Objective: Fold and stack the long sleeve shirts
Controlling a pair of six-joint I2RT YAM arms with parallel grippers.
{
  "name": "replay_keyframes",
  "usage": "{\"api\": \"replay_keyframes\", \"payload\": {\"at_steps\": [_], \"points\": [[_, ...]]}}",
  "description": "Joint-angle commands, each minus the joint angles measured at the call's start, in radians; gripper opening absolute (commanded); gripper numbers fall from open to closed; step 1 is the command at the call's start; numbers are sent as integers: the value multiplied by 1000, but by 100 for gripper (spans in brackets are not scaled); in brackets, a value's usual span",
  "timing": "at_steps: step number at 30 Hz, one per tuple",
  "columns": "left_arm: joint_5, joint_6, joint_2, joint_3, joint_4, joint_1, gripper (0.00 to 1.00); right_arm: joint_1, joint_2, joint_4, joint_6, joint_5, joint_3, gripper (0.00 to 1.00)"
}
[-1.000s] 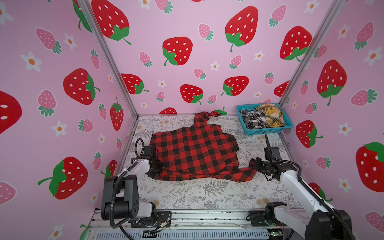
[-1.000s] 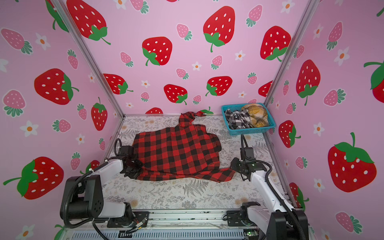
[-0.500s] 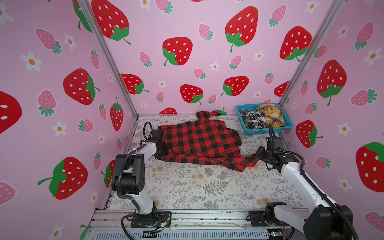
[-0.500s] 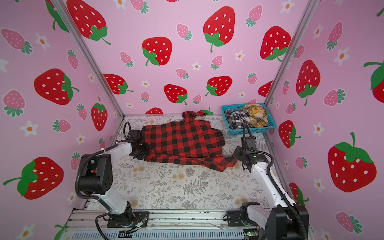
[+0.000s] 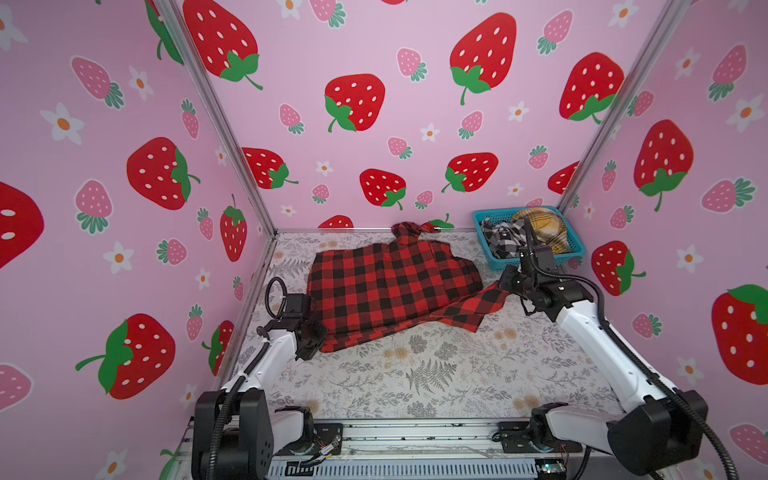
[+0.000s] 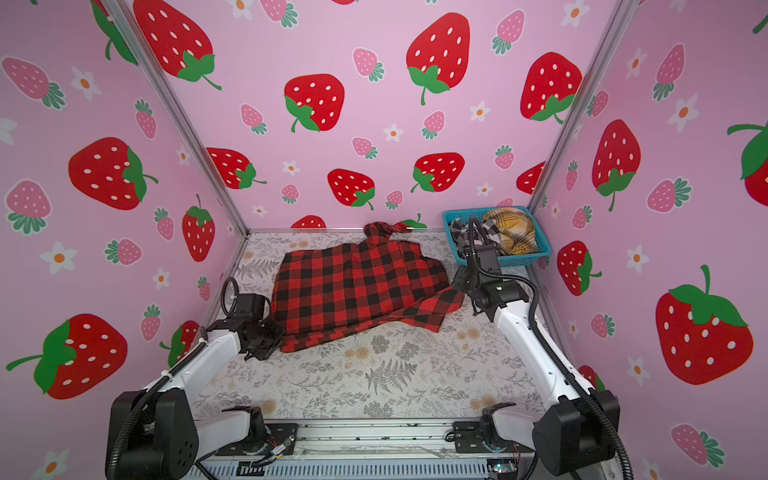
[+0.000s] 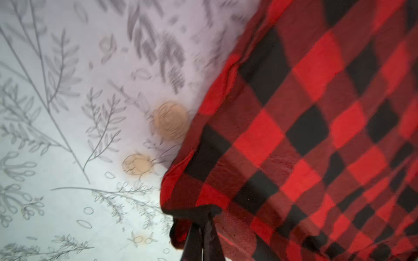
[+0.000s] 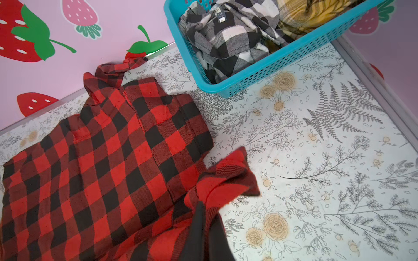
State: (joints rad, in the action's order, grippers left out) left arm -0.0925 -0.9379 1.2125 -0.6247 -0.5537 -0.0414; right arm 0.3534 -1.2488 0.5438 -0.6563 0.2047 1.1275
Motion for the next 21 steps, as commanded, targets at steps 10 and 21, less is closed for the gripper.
{"api": "replay_keyframes", "payload": {"at_steps": [10,21], "points": [[5,26,-168,80,-173,-7,0,68,224,217,-119,89,-270,0],[-4,24,-171,56,-183,-6,0,72,218,251,-99,94,-195,0]]}}
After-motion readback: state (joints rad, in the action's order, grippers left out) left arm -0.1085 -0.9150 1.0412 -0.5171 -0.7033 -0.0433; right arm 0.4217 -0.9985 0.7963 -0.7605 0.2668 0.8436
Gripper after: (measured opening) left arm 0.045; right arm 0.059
